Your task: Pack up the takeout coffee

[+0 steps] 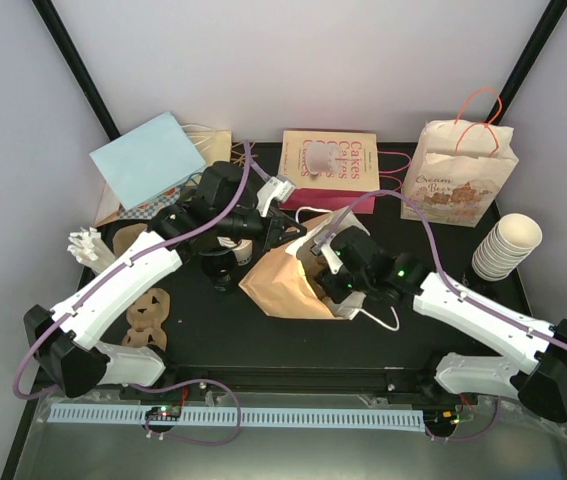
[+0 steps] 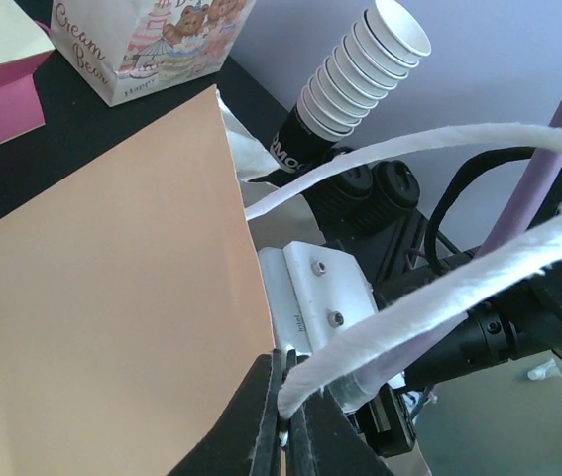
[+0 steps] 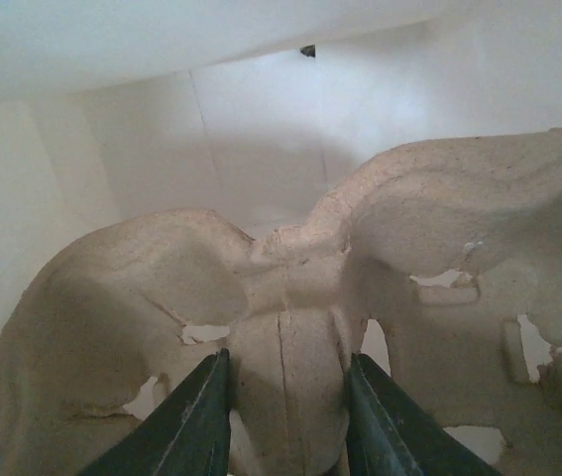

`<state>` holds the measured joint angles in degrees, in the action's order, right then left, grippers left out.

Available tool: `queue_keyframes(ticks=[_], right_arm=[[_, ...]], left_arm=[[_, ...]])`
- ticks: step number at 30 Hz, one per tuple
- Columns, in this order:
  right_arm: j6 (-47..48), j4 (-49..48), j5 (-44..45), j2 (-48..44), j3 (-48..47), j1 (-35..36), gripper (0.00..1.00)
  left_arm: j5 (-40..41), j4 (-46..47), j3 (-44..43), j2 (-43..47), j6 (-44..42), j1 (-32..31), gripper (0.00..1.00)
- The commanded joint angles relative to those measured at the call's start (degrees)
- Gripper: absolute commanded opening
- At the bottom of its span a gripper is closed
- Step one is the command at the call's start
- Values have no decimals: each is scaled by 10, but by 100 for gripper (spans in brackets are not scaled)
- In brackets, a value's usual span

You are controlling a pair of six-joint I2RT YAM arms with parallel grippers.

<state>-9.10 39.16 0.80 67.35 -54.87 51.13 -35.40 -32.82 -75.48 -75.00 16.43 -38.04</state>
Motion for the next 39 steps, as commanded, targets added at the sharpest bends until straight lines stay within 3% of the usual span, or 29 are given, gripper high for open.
queue_keyframes(ticks=[1, 11, 32, 39], right_arm=[[8, -14, -26, -24, 25, 6, 31], [32, -116, -75, -14, 72, 19, 31], [39, -212, -31, 26, 99, 45, 31], [-11, -127, 73, -2, 78, 45, 23]], left_arm=[[-9, 29, -22, 5, -19, -2, 2], [-34, 34, 8, 21, -24, -12, 1], [-59, 37, 43, 66, -26, -15, 1], [-75, 54, 47, 67, -14, -28, 2]])
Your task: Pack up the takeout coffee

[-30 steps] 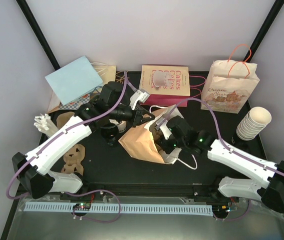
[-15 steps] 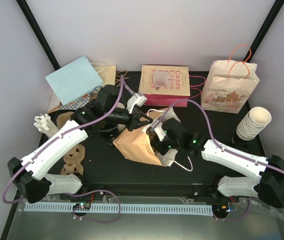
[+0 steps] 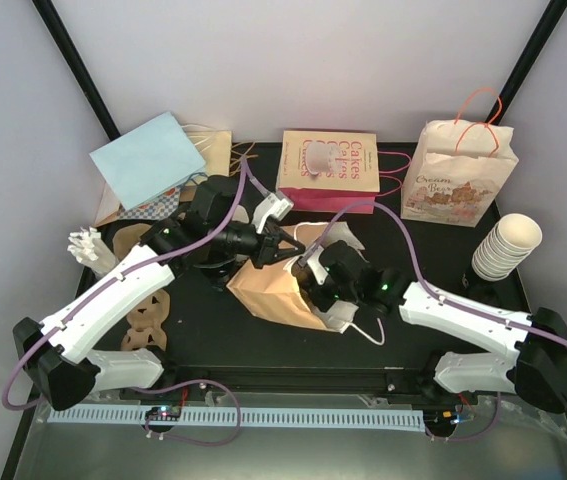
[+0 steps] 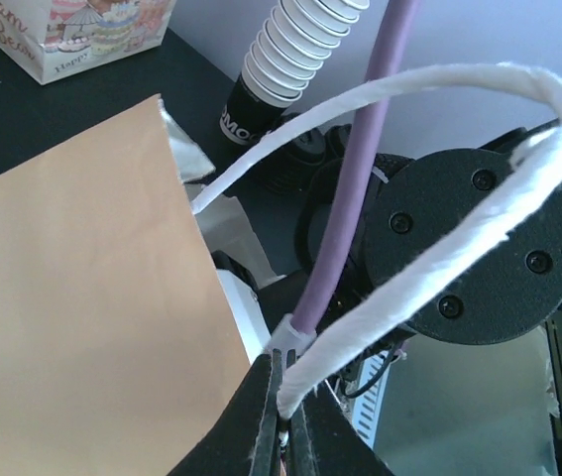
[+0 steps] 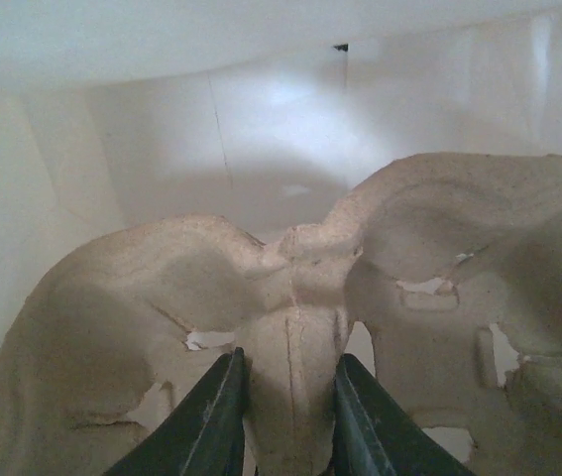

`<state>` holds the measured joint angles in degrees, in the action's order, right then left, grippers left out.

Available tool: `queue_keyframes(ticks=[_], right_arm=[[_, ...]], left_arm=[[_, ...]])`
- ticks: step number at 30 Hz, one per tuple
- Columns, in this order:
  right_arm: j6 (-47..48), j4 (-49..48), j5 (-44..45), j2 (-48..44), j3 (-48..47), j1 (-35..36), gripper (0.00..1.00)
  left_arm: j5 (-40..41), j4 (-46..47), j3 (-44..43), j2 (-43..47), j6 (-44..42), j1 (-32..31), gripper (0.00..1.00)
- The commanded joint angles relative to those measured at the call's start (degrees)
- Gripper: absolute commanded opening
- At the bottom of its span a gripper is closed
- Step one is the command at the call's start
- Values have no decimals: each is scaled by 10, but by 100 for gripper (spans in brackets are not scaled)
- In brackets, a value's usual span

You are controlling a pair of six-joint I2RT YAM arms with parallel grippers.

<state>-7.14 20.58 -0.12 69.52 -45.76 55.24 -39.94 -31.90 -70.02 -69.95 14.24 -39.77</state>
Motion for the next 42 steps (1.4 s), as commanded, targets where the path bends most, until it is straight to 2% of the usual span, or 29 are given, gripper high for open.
queue_keyframes(ticks=[1, 6, 10, 17, 19, 22, 23, 26, 29, 31, 33, 37, 42], right_arm=[[-43, 80, 109, -46, -15, 4, 23], [-93, 174, 148, -112, -28, 4, 24], [-132, 236, 156, -118, -37, 11, 26], [-164, 200, 132, -95, -8, 43, 26], [-165, 173, 128, -90, -1, 47, 26], [-161, 150, 128, -79, 2, 53, 26], [-156, 144, 128, -76, 4, 56, 26], [-145, 127, 120, -70, 10, 59, 26], [-137, 106, 110, -78, 23, 61, 26], [-132, 84, 102, -88, 38, 62, 26], [-124, 61, 97, -97, 52, 63, 26], [-109, 34, 92, -108, 71, 67, 26], [-103, 16, 92, -111, 83, 71, 26]], left_arm=[[-32, 46, -8, 18, 8, -12, 2], [-46, 66, -1, 29, 12, -12, 2], [-55, 94, 11, 41, 25, -12, 2], [-57, 104, 39, 45, 35, -12, 4], [-56, 98, 43, 47, 33, -12, 14], [-49, 76, 43, 58, 28, -11, 58], [-38, 65, 43, 63, 27, -9, 68], [67, 17, 49, 93, 51, 1, 84], [133, 12, 94, 127, 89, 23, 91], [143, 7, 119, 138, 110, 51, 91], [134, 5, 141, 134, 123, 81, 85], [125, -5, 148, 98, 108, 100, 71], [130, -58, 105, 23, 88, 102, 49]])
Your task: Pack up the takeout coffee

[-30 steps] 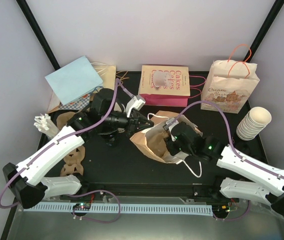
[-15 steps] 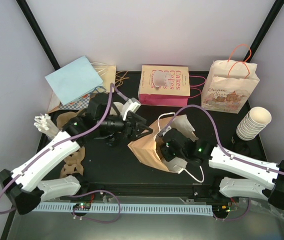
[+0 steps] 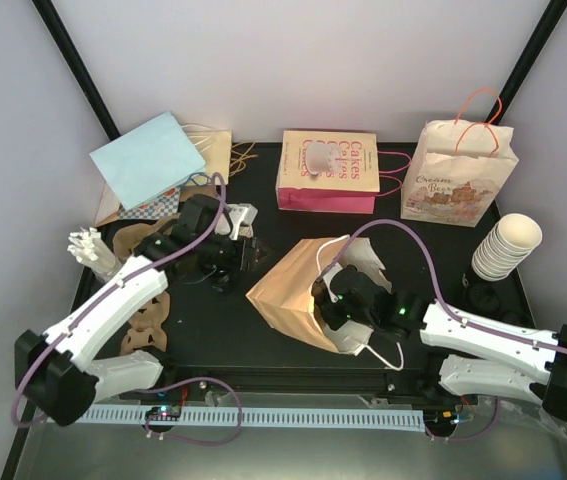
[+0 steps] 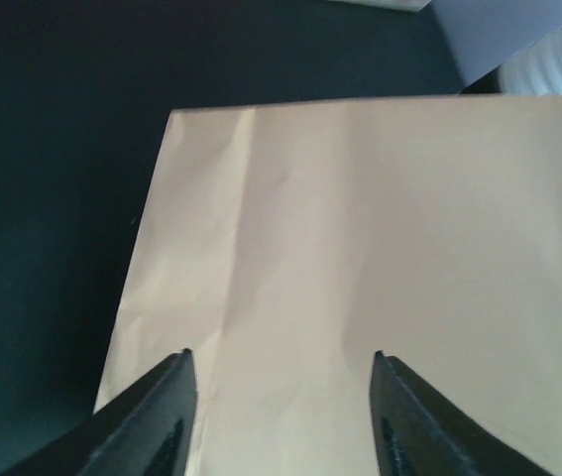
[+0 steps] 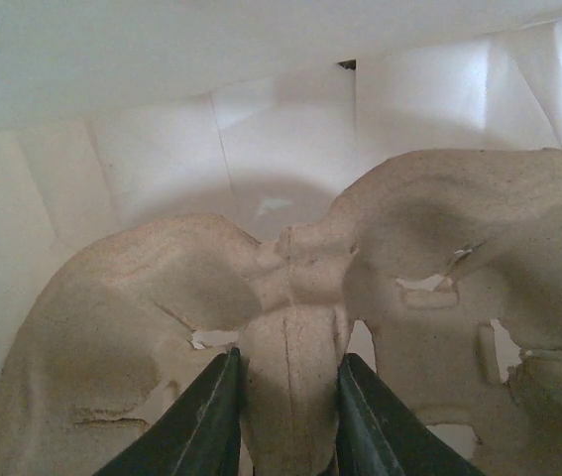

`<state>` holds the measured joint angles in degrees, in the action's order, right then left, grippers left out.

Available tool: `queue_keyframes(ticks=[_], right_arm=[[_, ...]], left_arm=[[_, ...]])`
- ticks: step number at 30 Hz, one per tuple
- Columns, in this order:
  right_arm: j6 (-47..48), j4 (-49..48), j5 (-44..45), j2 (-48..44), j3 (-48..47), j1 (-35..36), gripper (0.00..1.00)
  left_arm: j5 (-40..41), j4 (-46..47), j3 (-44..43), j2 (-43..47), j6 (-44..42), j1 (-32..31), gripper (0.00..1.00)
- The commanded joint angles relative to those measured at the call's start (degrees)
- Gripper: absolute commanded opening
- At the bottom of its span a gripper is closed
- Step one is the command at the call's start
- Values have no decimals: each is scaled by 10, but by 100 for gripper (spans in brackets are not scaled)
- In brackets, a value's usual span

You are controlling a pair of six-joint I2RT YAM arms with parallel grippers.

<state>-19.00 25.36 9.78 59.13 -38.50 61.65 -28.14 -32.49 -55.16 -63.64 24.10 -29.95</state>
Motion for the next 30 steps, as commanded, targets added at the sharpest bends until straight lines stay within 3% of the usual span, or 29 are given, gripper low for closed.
queue_keyframes(ticks=[1, 6, 17, 30], right_arm=[[15, -32, -8, -6, 11, 8, 26], [15, -33, -6, -3, 10, 14, 26], [17, -25, -2, -5, 5, 20, 26], [0, -19, 22, -6, 0, 64, 26]], left_arm=[[14, -62, -51, -57, -14, 3, 46], [29, -67, -56, -94, -21, -1, 39], [95, -98, -76, -166, -26, -34, 38], [68, -74, -54, -211, -23, -41, 37]])
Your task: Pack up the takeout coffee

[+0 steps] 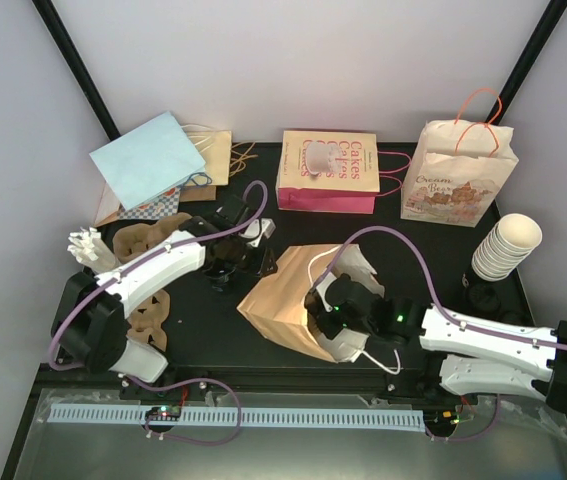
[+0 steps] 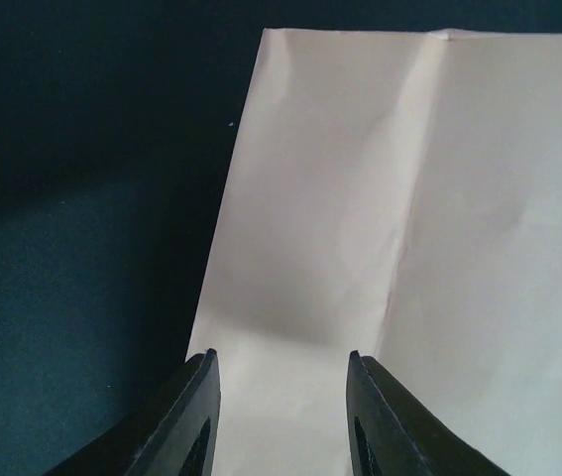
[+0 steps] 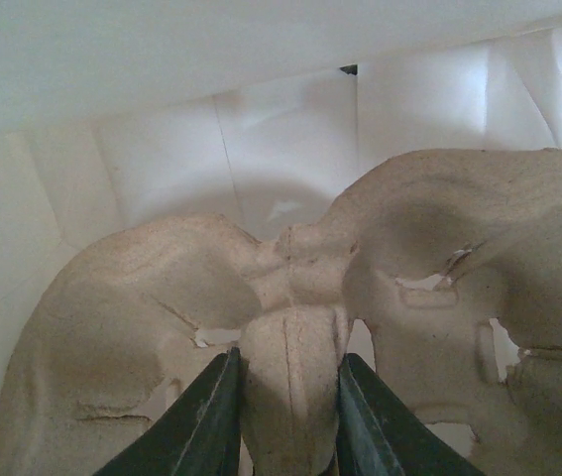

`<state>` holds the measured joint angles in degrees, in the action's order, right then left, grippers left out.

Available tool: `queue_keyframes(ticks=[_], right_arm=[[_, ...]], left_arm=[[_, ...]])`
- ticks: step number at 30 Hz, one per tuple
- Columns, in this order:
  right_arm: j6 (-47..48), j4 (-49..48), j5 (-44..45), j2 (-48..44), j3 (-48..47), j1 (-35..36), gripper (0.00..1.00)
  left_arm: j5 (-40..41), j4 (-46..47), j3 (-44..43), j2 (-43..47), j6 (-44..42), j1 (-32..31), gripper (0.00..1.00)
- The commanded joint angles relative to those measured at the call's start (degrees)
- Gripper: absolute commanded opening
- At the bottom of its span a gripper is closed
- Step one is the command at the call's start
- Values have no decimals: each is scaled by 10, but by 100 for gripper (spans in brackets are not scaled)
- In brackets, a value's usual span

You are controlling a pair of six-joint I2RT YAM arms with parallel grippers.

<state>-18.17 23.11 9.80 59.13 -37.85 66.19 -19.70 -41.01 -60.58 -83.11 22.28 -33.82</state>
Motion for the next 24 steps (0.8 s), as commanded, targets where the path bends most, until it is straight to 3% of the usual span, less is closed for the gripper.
queue_keyframes(ticks=[1, 13, 24], right_arm=[[-14, 7, 27, -7, -8, 23, 26], [-123, 78, 158, 17, -36, 143, 27], [-238, 136, 199, 83, -69, 226, 37]], left_arm=[[-22, 15, 3, -20, -5, -2, 36], [-71, 48, 11, -56, -22, -3, 33], [-109, 64, 8, -79, -37, -20, 32]])
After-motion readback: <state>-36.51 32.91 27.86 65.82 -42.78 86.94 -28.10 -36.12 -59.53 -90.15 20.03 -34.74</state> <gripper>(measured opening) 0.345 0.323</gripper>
